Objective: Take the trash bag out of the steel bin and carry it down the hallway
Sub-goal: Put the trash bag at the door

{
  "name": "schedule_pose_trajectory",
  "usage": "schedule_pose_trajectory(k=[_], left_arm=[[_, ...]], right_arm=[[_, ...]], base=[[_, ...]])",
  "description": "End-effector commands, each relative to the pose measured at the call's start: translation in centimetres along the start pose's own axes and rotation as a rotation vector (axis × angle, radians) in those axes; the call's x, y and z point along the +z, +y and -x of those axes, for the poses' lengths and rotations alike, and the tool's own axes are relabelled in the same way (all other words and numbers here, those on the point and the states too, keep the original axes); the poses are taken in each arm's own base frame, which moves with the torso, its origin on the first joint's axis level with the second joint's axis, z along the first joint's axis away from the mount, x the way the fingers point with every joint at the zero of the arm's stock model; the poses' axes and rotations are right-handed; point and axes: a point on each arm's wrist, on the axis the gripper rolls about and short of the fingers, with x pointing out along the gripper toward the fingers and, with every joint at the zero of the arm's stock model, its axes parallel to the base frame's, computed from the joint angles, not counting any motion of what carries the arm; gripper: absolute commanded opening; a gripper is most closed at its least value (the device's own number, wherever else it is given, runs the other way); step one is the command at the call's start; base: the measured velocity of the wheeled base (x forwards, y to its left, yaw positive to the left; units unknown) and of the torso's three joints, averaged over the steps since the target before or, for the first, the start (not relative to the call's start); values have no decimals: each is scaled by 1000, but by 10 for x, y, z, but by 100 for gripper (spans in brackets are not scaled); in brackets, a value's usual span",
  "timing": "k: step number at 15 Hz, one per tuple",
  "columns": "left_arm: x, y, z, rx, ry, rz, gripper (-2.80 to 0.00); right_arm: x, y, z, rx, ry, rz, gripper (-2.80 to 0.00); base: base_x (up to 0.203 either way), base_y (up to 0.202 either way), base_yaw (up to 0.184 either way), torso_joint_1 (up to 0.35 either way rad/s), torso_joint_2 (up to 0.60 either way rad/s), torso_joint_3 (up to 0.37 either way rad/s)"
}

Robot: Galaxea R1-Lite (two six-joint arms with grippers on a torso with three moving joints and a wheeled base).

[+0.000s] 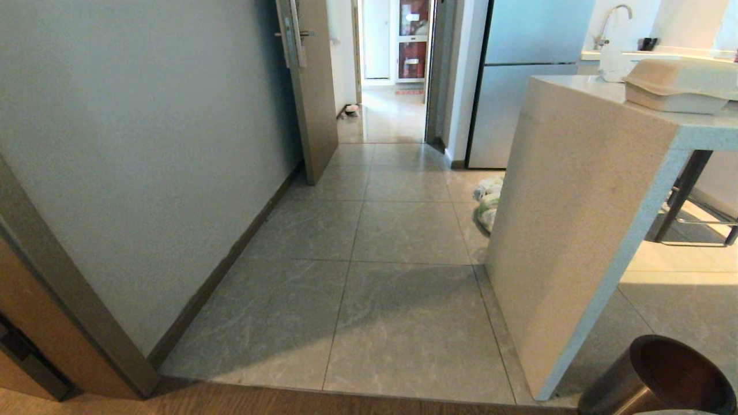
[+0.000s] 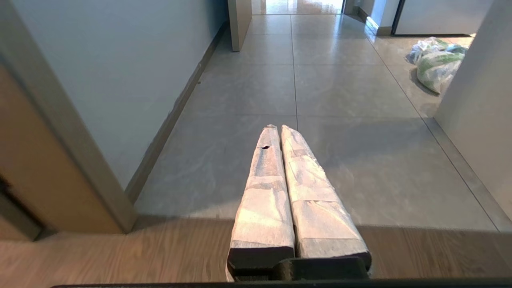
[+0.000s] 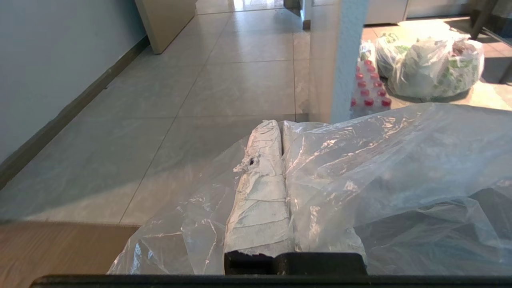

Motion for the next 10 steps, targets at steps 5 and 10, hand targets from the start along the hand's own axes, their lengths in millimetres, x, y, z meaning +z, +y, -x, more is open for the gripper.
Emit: schedule_pose_trajectory(k=[5, 10], left_arm=[[-1, 0, 0, 1, 4, 0, -280], [-1, 0, 0, 1, 4, 0, -280]], right_arm=[[0, 0, 0, 0, 3, 0, -280], [0, 0, 0, 0, 3, 0, -280]], base=[[191, 0, 1, 3, 3, 1], [192, 0, 0, 2, 4, 0]])
